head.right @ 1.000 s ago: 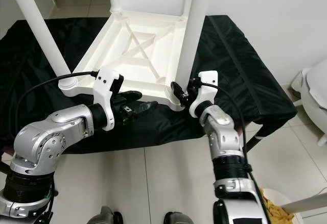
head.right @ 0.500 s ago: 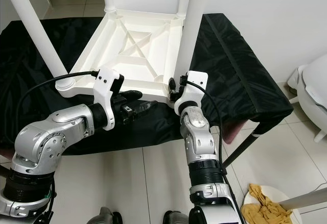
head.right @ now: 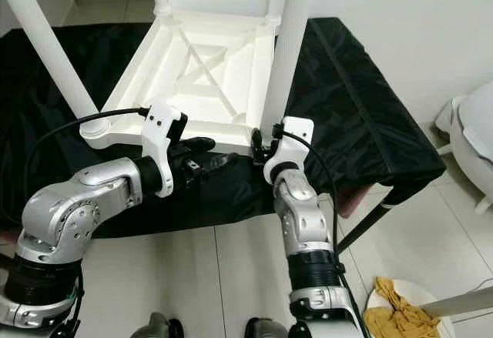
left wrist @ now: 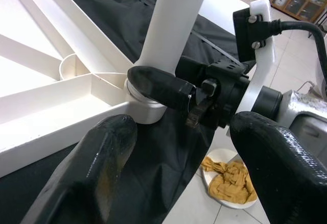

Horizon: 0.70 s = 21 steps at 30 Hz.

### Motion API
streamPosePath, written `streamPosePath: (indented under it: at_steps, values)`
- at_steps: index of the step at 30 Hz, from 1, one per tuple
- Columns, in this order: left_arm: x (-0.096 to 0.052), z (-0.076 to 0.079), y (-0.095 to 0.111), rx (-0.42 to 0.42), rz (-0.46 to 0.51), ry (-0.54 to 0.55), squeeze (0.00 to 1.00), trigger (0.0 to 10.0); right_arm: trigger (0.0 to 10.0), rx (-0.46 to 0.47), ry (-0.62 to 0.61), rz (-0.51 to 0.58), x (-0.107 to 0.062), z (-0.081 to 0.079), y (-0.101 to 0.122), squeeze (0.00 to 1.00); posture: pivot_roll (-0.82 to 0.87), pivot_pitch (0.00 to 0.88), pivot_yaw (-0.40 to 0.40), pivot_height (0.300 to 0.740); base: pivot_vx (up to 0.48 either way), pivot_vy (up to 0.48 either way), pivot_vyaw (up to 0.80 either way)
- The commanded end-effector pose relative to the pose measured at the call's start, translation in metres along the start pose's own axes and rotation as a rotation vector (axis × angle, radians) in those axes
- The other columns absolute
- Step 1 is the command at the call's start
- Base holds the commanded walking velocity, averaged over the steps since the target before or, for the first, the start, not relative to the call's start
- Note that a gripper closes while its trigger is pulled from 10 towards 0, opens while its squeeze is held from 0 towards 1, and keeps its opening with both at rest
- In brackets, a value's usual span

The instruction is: Building children table

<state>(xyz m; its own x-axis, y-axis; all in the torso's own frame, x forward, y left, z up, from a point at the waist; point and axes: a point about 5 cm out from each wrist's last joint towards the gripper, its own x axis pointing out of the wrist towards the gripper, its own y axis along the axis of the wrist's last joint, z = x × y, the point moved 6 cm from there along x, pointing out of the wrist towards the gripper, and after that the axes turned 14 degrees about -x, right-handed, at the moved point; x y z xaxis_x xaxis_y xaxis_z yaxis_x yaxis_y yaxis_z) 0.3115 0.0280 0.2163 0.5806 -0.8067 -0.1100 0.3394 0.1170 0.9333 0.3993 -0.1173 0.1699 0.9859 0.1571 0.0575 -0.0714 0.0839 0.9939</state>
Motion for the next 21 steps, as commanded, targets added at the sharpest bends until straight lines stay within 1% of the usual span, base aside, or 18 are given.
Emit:
streamPosePath:
  at_steps: [1, 3, 4, 5, 6, 7, 8, 9, 10, 11, 12, 13, 14, 15, 16, 18, 21]
  values:
    - [0.001, 0.005, -0.003, 0.002, -0.014, -0.024, 0.00, 10.0, 10.0, 0.016, 0.037, 0.001, -0.002, -0.001, -0.002, 1.00, -0.08, 0.091, 0.020, 0.740, 0.000, 0.000, 0.00]
    - [0.001, 0.005, -0.003, 0.001, -0.014, -0.025, 0.00, 10.0, 10.0, 0.013, 0.048, 0.004, -0.003, -0.001, -0.002, 1.00, -0.08, 0.091, 0.020, 0.740, 0.000, 0.000, 0.00]
    - [0.001, 0.006, -0.003, 0.002, -0.015, -0.029, 0.00, 10.0, 10.0, 0.019, 0.060, 0.014, -0.003, 0.003, 0.000, 1.00, -0.08, 0.088, 0.021, 0.740, 0.000, 0.000, 0.00]
    - [0.001, 0.007, -0.004, 0.003, -0.018, -0.031, 0.00, 10.0, 10.0, 0.006, 0.082, 0.046, -0.005, 0.010, 0.004, 1.00, -0.08, 0.088, 0.021, 0.740, 0.000, 0.000, 0.00]
    - [0.001, 0.007, -0.004, 0.003, -0.018, -0.031, 0.00, 10.0, 10.0, 0.006, 0.082, 0.046, -0.005, 0.010, 0.004, 1.00, -0.08, 0.088, 0.021, 0.740, 0.000, 0.000, 0.00]
    - [0.001, 0.007, -0.004, 0.003, -0.019, -0.032, 0.00, 10.0, 10.0, -0.004, 0.094, 0.059, -0.005, 0.013, 0.006, 1.00, -0.08, 0.089, 0.021, 0.740, 0.000, 0.000, 0.00]
    - [0.001, 0.007, -0.004, 0.003, -0.020, -0.032, 0.00, 10.0, 10.0, -0.035, 0.095, 0.075, -0.005, 0.017, 0.007, 1.00, -0.08, 0.089, 0.021, 0.740, 0.000, 0.000, 0.00]
    - [0.001, 0.007, -0.004, 0.003, -0.020, -0.032, 0.00, 10.0, 10.0, -0.035, 0.095, 0.075, -0.005, 0.017, 0.007, 1.00, -0.08, 0.089, 0.021, 0.740, 0.000, 0.000, 0.00]
    - [0.001, 0.007, -0.004, 0.003, -0.021, -0.034, 0.00, 10.0, 10.0, -0.073, 0.121, 0.085, -0.005, 0.019, 0.008, 1.00, -0.08, 0.085, 0.026, 0.740, 0.000, 0.000, 0.00]
    - [0.001, 0.007, -0.004, 0.005, -0.023, -0.037, 0.00, 10.0, 10.0, -0.109, 0.207, 0.101, -0.006, 0.017, 0.009, 0.45, -0.08, 0.083, 0.029, 0.740, 0.000, 0.000, 0.00]
    - [0.001, 0.008, -0.004, 0.007, -0.025, -0.040, 0.00, 10.0, 10.0, -0.116, 0.250, 0.106, -0.008, 0.015, 0.009, 0.00, -0.08, 0.083, 0.029, 0.740, 0.000, 0.000, 0.00]
    - [0.001, 0.008, -0.004, 0.007, -0.025, -0.040, 0.00, 10.0, 10.0, -0.116, 0.250, 0.106, -0.008, 0.015, 0.009, 0.00, -0.08, 0.083, 0.029, 0.740, 0.000, 0.000, 0.00]
    - [0.001, 0.008, -0.004, 0.009, -0.028, -0.044, 0.00, 10.0, 10.0, -0.132, 0.304, 0.122, -0.009, 0.015, 0.011, 0.00, -0.09, 0.081, 0.032, 0.740, 0.000, 0.000, 0.00]
    - [0.001, 0.008, -0.004, 0.009, -0.028, -0.044, 0.00, 10.0, 10.0, -0.132, 0.304, 0.122, -0.009, 0.015, 0.011, 0.00, -0.09, 0.081, 0.032, 0.740, 0.000, 0.000, 0.00]
    - [0.002, 0.009, -0.004, 0.010, -0.031, -0.050, 0.00, 10.0, 10.0, -0.163, 0.342, 0.135, -0.008, 0.016, 0.012, 0.00, -0.09, 0.078, 0.036, 0.740, 0.000, 0.000, 0.00]
    - [0.002, 0.009, -0.004, 0.010, -0.032, -0.052, 0.00, 10.0, 10.0, -0.174, 0.352, 0.141, -0.008, 0.016, 0.013, 0.00, -0.09, 0.078, 0.036, 0.740, 0.000, 0.000, 0.00]
    - [0.004, 0.011, -0.004, 0.019, -0.034, -0.063, 0.00, 10.0, 10.0, -0.216, 0.404, 0.140, -0.006, 0.020, 0.011, 0.00, -0.08, 0.074, 0.037, 0.740, 0.000, 0.000, 0.00]
